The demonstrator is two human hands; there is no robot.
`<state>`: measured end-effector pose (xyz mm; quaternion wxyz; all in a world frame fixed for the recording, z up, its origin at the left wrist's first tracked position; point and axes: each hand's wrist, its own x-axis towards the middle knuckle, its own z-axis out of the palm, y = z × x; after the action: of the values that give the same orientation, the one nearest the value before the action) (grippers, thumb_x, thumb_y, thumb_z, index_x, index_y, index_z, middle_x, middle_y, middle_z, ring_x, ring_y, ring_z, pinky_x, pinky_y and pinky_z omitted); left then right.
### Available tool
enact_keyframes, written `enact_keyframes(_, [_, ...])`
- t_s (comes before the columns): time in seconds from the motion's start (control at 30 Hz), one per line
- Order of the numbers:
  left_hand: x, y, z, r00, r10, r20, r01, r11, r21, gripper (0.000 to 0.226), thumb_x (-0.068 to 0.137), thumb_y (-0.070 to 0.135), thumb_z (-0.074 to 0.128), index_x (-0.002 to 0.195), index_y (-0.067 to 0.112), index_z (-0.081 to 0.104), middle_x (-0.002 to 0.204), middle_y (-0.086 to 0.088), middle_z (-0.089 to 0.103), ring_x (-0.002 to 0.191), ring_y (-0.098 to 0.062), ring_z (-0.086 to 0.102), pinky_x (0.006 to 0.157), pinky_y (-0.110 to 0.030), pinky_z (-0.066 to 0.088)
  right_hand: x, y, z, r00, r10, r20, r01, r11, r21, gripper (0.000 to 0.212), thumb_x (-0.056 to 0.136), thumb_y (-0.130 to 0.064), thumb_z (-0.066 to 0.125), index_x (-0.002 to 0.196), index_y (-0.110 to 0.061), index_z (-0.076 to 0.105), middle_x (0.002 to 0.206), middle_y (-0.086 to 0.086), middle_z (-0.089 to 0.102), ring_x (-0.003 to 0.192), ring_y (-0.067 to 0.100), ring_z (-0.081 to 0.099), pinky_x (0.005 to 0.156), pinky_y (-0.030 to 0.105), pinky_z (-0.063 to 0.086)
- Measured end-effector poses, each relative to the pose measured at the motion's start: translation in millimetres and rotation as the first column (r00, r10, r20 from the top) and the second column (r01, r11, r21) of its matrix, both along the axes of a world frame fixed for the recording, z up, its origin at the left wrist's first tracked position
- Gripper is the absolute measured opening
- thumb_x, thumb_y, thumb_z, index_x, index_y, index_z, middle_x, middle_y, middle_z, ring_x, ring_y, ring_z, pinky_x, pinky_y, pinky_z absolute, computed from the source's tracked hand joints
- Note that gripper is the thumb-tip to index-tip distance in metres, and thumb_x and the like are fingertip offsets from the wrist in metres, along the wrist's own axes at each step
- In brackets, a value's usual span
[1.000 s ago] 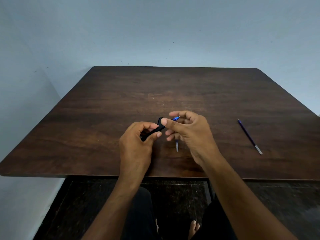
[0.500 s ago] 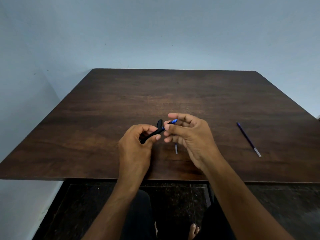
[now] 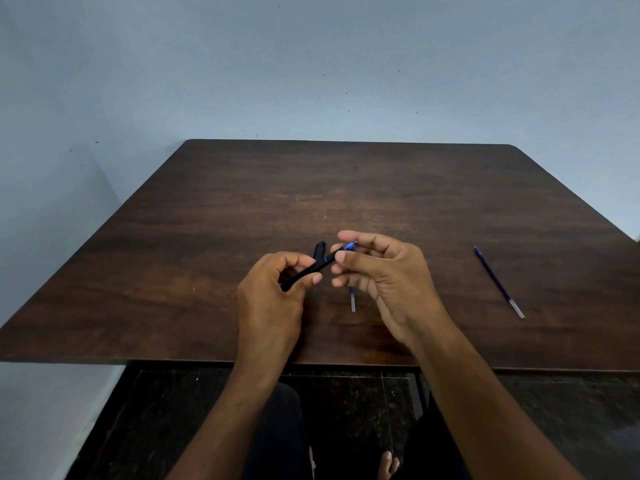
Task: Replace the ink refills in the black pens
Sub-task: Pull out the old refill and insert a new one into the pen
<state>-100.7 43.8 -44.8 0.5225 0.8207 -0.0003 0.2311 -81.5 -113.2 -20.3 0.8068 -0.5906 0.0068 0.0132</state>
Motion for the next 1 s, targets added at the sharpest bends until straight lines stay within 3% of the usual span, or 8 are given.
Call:
enact_keyframes(0.2, [0.1, 0.5, -0.4, 1.0, 0.005, 0.013, -0.005, 1.0, 0.007, 0.022, 0.077, 0.01, 0.082, 0.09, 0.024, 0.072, 0.088, 0.012, 0.068, 0.086, 0.001, 0.063, 0.077, -0.007, 0.045, 1.5, 5.1, -3.0, 0.999, -0.043, 0.006, 0.043, 0.998, -0.045, 0.016, 0.083, -0.003, 0.079, 0.095, 0.006, 0.074, 0.076, 0.017, 0.075, 0.068, 0.028, 0.07, 0.066, 0.036, 0.062])
enact_keyframes(0.3, [0.6, 1.1, -1.1, 1.0, 0.01, 0.013, -0.01, 1.0, 0.01, 0.022, 0.077, 0.01, 0.082, 0.09, 0.025, 0.072, 0.088, 0.012, 0.068, 0.086, 0.0, 0.064, 0.077, -0.007, 0.045, 1.2, 7.7, -3.1, 0.998, -0.061, 0.016, 0.062, 0.995, -0.075, 0.021, 0.081, -0.009, 0.082, 0.094, 0.004, 0.073, 0.076, 0.013, 0.076, 0.069, 0.027, 0.071, 0.066, 0.038, 0.063])
enact_keyframes(0.47, [-0.3, 0.2, -0.9, 1.0, 0.003, 0.013, -0.003, 1.0, 0.0, 0.024, 0.076, 0.01, 0.083, 0.089, 0.026, 0.072, 0.088, 0.012, 0.068, 0.086, 0.001, 0.063, 0.077, -0.006, 0.045, -0.1, 0.9, -1.9, 1.0, -0.008, -0.003, 0.008, 1.0, 0.02, 0.02, 0.084, 0.006, 0.074, 0.103, 0.003, 0.074, 0.092, 0.022, 0.076, 0.074, 0.028, 0.072, 0.069, 0.035, 0.061])
enact_keyframes(0.57, [-0.1, -0.7, 0.2, 1.0, 0.002, 0.019, -0.002, 1.0, 0.01, 0.024, 0.076, 0.009, 0.083, 0.089, 0.026, 0.071, 0.088, 0.012, 0.067, 0.086, 0.001, 0.063, 0.077, -0.006, 0.045, 1.3, 0.3, -2.9, 0.999, -0.034, 0.001, 0.034, 0.999, -0.02, 0.012, 0.082, 0.001, 0.078, 0.094, 0.004, 0.076, 0.078, 0.019, 0.075, 0.069, 0.027, 0.07, 0.067, 0.034, 0.059])
enact_keyframes(0.7, [-0.4, -0.4, -0.4, 1.0, 0.007, 0.015, -0.007, 1.0, 0.005, 0.026, 0.076, 0.009, 0.083, 0.088, 0.028, 0.07, 0.088, 0.012, 0.068, 0.086, 0.0, 0.063, 0.077, -0.007, 0.045, 0.1, 5.2, -3.8, 0.998, -0.067, -0.003, 0.066, 0.996, -0.066, 0.026, 0.078, -0.012, 0.084, 0.094, 0.005, 0.074, 0.075, 0.014, 0.074, 0.068, 0.027, 0.07, 0.068, 0.04, 0.061])
enact_keyframes(0.87, [0.1, -0.6, -0.1, 1.0, 0.008, 0.021, -0.008, 1.0, 0.008, 0.026, 0.074, 0.009, 0.084, 0.088, 0.027, 0.071, 0.088, 0.011, 0.068, 0.087, 0.0, 0.063, 0.077, -0.005, 0.044, -0.4, 0.5, -1.4, 0.999, -0.037, -0.001, 0.037, 0.999, 0.001, 0.016, 0.084, 0.005, 0.074, 0.1, 0.003, 0.075, 0.08, 0.017, 0.075, 0.071, 0.027, 0.07, 0.067, 0.035, 0.06])
enact_keyframes(1.0, [-0.6, -0.1, -0.1, 1.0, 0.012, 0.029, -0.013, 1.0, 0.015, 0.028, 0.074, 0.008, 0.084, 0.087, 0.029, 0.07, 0.087, 0.012, 0.067, 0.086, 0.001, 0.062, 0.076, -0.004, 0.043, 0.6, 3.0, -1.0, 0.997, -0.072, 0.003, 0.073, 0.996, -0.053, 0.012, 0.082, -0.003, 0.08, 0.091, 0.005, 0.075, 0.07, 0.015, 0.073, 0.065, 0.025, 0.069, 0.066, 0.035, 0.061])
